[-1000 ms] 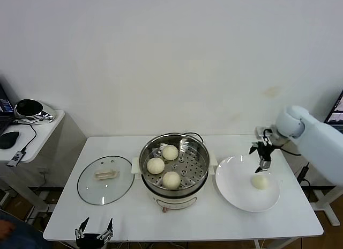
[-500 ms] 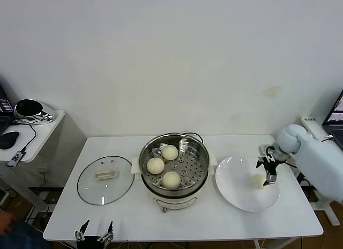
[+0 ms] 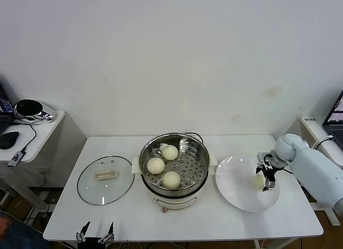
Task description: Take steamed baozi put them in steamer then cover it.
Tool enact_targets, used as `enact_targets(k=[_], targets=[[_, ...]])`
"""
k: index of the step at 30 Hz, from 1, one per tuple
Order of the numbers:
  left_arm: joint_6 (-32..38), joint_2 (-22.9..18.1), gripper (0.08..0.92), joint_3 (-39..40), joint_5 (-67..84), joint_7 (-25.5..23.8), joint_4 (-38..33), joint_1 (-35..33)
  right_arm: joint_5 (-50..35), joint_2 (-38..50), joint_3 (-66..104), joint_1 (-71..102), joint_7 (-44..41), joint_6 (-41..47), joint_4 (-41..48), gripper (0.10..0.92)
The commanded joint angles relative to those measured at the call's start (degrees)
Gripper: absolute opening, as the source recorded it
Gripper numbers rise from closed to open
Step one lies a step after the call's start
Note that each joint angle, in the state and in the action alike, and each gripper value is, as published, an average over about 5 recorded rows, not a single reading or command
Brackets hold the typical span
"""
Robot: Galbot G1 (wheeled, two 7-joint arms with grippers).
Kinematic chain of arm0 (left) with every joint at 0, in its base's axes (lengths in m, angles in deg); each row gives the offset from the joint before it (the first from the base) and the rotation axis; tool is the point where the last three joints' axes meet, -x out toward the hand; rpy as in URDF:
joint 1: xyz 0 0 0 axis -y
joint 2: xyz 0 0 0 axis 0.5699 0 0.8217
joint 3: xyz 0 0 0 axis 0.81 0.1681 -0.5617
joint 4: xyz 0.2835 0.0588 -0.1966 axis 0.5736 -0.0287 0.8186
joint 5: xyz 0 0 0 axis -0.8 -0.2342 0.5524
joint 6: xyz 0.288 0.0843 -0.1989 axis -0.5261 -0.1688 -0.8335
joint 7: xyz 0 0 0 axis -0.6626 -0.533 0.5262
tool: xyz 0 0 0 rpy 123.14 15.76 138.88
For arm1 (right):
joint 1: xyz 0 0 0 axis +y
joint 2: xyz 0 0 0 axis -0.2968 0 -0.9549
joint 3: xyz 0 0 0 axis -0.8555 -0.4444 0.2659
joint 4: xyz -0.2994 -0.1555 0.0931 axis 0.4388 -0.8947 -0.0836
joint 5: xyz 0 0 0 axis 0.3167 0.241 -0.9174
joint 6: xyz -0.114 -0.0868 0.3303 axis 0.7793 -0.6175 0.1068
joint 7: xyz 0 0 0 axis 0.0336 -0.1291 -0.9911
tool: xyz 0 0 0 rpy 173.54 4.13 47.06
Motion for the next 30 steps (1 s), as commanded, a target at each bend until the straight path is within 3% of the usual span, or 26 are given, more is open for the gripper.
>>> enact_targets(k=[1, 12, 23, 30], targets=[[0.0, 0.0, 0.823, 0.1, -0.1, 0.0, 0.2, 0.1, 0.8, -0.5, 0.6, 0.8, 0.9, -0.6, 1.1, 0.823], [0.0, 0.1, 0.823, 0.2, -0.1, -0.1, 0.3, 0.4, -0.2, -0.6, 0.7, 0.3, 0.9, -0.6, 0.9, 0.821], [0.0, -0.1, 0.823, 0.5, 0.0, 0.0, 0.6, 0.9, -1.4, 0.6, 0.6, -0.9, 0.9, -0.1, -0.2, 0.576], [0.0, -0.3, 0.823, 0.8, -0.2, 0.0, 0.5, 1.5, -8.4, 3.8, -4.6, -8.9, -0.4, 2.2, -4.8, 0.56]])
